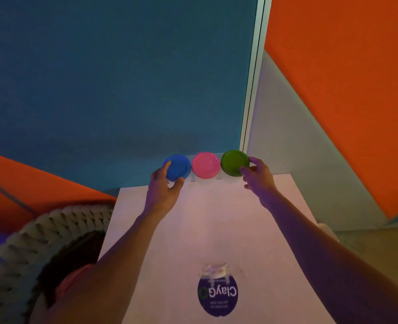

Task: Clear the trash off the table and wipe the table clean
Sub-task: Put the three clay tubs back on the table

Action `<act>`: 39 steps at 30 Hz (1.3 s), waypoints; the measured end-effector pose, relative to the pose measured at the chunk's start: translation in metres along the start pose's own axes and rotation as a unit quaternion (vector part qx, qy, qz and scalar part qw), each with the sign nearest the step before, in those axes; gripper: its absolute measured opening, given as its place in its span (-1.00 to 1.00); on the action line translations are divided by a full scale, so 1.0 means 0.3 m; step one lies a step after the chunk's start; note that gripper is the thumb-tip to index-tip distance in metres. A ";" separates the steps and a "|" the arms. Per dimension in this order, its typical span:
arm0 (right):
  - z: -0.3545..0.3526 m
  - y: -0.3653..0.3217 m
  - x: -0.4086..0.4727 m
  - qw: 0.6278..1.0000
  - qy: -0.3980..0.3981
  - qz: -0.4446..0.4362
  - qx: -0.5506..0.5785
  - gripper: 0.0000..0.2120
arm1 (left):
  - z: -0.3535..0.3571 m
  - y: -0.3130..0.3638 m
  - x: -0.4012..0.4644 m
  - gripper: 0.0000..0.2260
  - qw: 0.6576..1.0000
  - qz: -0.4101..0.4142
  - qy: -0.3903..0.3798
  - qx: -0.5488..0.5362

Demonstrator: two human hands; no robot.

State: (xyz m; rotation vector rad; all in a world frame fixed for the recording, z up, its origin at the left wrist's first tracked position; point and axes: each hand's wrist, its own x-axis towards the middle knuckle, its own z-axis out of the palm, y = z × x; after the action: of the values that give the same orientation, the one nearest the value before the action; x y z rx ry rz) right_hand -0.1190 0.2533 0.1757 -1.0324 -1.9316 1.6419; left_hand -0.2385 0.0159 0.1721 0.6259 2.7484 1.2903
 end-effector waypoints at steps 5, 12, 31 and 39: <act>0.062 0.061 0.155 0.999 -0.008 0.038 -0.021 -0.51 | 0.105 -0.062 0.134 -0.41 0.999 -0.036 -0.014 0.007; 0.146 0.192 0.296 0.996 -0.021 0.057 -0.070 -0.45 | 0.227 -0.176 0.256 -0.41 0.997 -0.068 -0.029 0.008; 0.300 0.423 0.460 0.984 -0.051 0.113 -0.127 -0.48 | 0.415 -0.427 0.348 -0.41 0.990 -0.126 -0.067 0.001; 0.316 0.395 0.463 0.986 -0.049 0.148 -0.056 -0.48 | 0.423 -0.443 0.388 -0.42 0.990 -0.124 -0.068 0.016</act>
State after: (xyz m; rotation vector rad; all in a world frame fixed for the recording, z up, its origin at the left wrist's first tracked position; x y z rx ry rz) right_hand -0.2436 0.2984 0.0184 -1.3636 -2.0316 1.7845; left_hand -0.3645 0.0762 0.0054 0.3458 2.6381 1.1085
